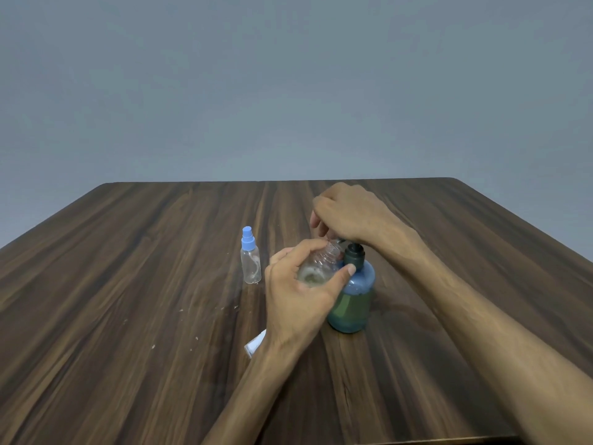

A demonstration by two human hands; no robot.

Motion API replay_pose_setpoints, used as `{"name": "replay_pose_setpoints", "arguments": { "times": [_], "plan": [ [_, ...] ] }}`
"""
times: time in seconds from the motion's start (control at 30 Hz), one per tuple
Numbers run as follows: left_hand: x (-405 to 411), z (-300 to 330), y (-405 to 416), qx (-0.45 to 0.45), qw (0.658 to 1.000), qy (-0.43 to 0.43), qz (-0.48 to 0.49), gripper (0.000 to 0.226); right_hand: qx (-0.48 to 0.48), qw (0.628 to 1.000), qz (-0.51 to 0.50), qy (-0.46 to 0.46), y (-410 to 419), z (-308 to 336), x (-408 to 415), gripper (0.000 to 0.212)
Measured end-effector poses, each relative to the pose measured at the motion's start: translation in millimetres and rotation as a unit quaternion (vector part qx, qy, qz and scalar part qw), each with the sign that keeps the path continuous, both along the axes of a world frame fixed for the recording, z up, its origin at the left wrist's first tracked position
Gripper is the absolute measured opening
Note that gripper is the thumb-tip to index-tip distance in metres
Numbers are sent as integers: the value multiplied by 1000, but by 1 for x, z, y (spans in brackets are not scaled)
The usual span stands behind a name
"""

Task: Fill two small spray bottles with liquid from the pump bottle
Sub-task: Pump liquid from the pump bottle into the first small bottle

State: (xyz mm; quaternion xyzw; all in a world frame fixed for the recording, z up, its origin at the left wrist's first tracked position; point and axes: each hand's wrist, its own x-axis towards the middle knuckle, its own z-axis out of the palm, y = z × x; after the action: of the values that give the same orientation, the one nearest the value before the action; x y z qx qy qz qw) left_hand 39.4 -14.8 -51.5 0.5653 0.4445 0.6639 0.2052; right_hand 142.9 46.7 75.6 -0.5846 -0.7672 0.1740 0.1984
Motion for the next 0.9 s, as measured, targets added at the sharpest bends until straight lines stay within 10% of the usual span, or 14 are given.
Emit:
{"name": "replay_pose_setpoints", "arguments": {
  "times": [0.9],
  "plan": [
    [0,-1,1,0,1000,7,8,37,-27,999,5,-36,0,-4,-2,42]
  ]
}}
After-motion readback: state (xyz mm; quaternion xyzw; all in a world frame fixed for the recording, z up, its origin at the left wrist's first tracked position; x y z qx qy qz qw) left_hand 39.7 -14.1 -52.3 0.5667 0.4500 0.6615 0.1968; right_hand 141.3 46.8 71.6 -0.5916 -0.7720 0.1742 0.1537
